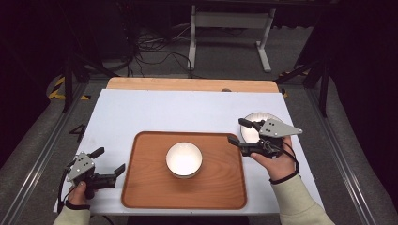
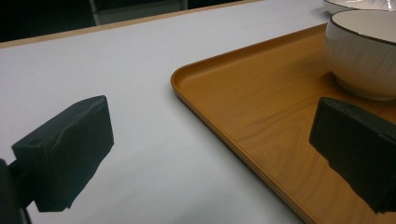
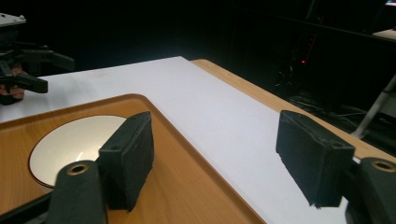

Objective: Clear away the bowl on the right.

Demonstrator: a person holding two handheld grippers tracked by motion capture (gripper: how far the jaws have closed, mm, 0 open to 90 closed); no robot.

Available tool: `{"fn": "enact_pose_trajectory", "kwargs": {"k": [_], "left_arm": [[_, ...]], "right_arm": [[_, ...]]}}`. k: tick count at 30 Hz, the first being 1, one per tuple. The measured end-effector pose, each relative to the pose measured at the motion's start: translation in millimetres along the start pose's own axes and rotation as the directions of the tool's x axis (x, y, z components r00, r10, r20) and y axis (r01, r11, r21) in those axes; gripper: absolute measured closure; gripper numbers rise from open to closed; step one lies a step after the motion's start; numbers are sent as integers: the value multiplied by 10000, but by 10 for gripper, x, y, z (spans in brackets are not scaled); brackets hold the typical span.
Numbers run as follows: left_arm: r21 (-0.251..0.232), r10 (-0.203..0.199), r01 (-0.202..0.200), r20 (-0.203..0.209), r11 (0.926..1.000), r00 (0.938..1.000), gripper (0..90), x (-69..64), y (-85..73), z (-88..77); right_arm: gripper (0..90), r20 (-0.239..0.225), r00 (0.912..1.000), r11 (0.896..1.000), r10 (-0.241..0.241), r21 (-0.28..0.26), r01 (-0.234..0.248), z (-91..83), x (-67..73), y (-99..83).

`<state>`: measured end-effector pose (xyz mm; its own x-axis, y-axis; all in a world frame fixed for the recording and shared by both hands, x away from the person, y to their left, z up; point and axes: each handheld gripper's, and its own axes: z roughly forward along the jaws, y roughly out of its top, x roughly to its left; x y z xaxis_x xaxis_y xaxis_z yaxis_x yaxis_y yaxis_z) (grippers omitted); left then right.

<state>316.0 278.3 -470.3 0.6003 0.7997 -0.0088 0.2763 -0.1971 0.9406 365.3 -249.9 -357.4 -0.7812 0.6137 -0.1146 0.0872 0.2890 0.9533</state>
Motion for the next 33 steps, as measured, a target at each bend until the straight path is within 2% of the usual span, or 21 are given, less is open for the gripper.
{"fn": "enact_pose_trajectory", "kwargs": {"k": [11, 13, 18, 22, 30, 33], "left_arm": [[-14, 8, -8, 6, 10000, 10000, 5, 0, 0, 0], [-9, 4, -4, 9, 10000, 10000, 5, 0, 0, 0], [-16, 3, -3, 5, 10000, 10000, 4, -1, -1, 1], [-31, -5, 5, 0, 10000, 10000, 4, -3, -1, 1], [-15, 18, -18, 11, 10000, 10000, 4, 0, -1, -1], [-17, 17, -17, 10, 10000, 10000, 5, 0, -1, -1]], "right_arm": [[248, 592, 9982, 9997, 101, -247, -87, -257, -129, -62], [243, 789, 9967, 9992, 213, -348, -186, -357, -179, -88], [226, 1037, 9941, 9987, 312, -424, -269, -466, -230, -140], [225, 1146, 9932, 9992, 223, -366, -183, -496, -252, -195], [203, 1059, 9934, 9954, 432, -891, -338, -538, -302, -415], [191, 1180, 9915, 9945, 546, -956, -434, -549, -310, -481]]}}
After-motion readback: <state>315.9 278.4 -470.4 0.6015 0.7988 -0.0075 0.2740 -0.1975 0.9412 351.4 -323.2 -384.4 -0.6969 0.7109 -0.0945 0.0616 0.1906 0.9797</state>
